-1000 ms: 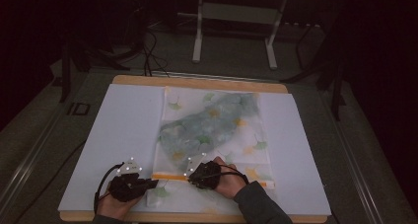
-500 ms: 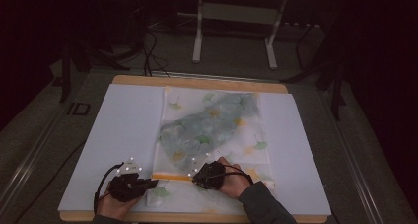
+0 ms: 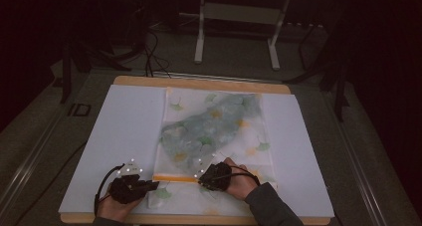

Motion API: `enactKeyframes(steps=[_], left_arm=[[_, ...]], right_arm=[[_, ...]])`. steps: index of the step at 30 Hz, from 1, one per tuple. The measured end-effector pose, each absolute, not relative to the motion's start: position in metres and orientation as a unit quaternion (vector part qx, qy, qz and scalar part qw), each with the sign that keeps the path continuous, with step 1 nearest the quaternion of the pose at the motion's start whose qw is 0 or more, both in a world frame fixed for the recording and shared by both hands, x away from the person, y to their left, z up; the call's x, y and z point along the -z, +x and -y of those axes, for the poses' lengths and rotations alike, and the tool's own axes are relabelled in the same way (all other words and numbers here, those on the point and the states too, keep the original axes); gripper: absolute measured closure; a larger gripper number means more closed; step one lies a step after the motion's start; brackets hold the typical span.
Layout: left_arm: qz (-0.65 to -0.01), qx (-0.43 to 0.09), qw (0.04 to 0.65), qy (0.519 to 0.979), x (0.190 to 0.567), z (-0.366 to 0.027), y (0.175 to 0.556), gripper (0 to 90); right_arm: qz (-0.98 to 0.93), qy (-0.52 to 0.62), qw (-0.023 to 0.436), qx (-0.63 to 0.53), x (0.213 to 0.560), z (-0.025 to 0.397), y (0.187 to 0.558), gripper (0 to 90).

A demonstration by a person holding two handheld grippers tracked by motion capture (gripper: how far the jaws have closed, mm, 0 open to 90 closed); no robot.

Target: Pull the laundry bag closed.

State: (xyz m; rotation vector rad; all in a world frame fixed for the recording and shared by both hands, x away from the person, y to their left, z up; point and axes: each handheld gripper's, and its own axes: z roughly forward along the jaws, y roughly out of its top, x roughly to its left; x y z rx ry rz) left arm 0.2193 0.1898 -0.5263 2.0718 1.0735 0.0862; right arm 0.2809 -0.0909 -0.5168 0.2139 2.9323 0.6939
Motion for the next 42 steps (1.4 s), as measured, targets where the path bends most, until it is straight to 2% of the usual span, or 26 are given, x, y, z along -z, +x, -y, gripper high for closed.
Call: enactKeyframes(steps=[32, 37, 42], left_arm=[[-0.424, -0.031, 0.391, 0.816, 0.527, -0.190, 0.219, 87.5], [-0.425, -0.028, 0.391, 0.816, 0.527, -0.190, 0.219, 87.5], [-0.425, -0.029, 0.391, 0.816, 0.527, -0.190, 0.219, 87.5]], right_arm=[[-0.972, 0.068, 0.049, -0.220, 0.515, 0.109, 0.286, 86.2], [-0.971, 0.068, 0.051, -0.223, 0.516, 0.109, 0.286, 90.0], [-0.971, 0.065, 0.054, -0.223, 0.516, 0.109, 0.285, 90.0]])
